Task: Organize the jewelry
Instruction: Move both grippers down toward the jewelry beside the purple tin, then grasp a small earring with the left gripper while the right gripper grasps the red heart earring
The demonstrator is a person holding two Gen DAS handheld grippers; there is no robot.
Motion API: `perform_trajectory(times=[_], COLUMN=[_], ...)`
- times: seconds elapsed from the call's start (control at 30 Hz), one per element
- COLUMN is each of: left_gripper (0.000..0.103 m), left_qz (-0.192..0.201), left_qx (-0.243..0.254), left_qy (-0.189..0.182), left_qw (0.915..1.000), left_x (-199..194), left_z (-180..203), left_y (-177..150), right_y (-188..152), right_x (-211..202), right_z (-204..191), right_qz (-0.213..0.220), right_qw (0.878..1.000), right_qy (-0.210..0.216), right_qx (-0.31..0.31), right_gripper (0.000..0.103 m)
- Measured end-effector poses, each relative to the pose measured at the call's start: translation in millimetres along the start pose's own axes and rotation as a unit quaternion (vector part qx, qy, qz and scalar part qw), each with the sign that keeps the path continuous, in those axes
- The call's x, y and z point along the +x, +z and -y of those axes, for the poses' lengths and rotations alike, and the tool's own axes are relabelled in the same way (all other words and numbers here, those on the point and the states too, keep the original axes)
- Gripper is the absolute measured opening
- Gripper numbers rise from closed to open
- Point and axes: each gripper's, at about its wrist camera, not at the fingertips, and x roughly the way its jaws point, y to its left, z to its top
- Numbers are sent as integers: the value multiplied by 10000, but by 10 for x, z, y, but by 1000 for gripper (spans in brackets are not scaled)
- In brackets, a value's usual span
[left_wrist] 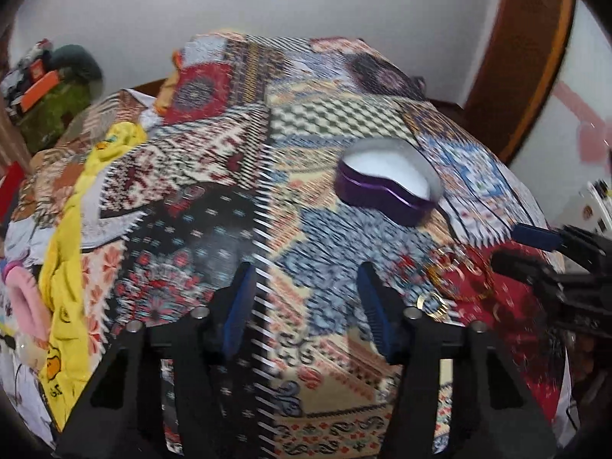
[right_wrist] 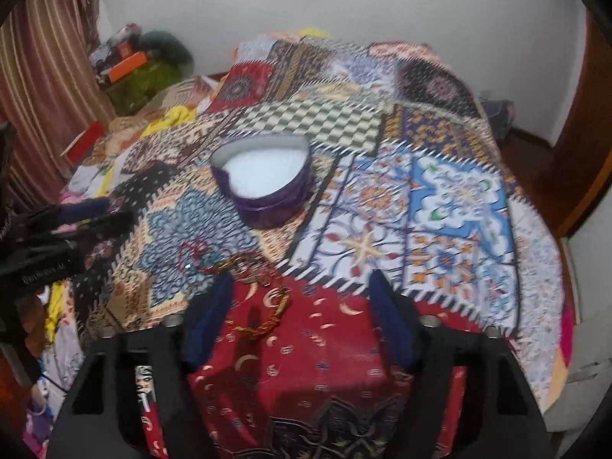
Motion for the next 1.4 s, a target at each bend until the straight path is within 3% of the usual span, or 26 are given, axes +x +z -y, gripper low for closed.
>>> perform_trajectory(times=[0.13, 0.23, 0.47, 0.73, 0.97, 1.1, 1.23, 1.4], left_gripper=[41, 35, 31, 31, 31, 30, 9, 8], left_qz=[-126, -179, -360, -476, -556, -519, -509, -422], left_qx=[117, 171, 78, 12, -80, -148, -129, -185], left_qy=[-183, -272, -583, -786, -802, -818, -780, -723], left_qw=[9997, 9993, 9976, 9958, 9952, 9952, 9956, 9963], left_x=[40, 60, 144, 213, 359, 399, 426, 379], left_z=[124, 167, 154, 129, 101, 77, 91, 91], left_y=[-70, -94, -124, -165, -161, -131, -118, -108], right_y=[-6, 0, 2, 35, 78, 63, 68, 67], right_x=[45, 18, 80, 287, 399, 412, 404, 379], right_z=[-52, -103, -222, -165, -177, -187, -173, -169], right_qz=[-91, -102, -252, -534, -598, -576, -544, -506], right_qw=[9998, 9992, 9979, 9972, 9967, 9970, 9972, 9976], right_qy=[197, 391, 580, 498, 461, 400, 421, 366], right_qx=[-10, -44, -166, -153, -296, -325, -300, -293], right_gripper=[36, 30, 28, 28, 27, 18, 15, 15])
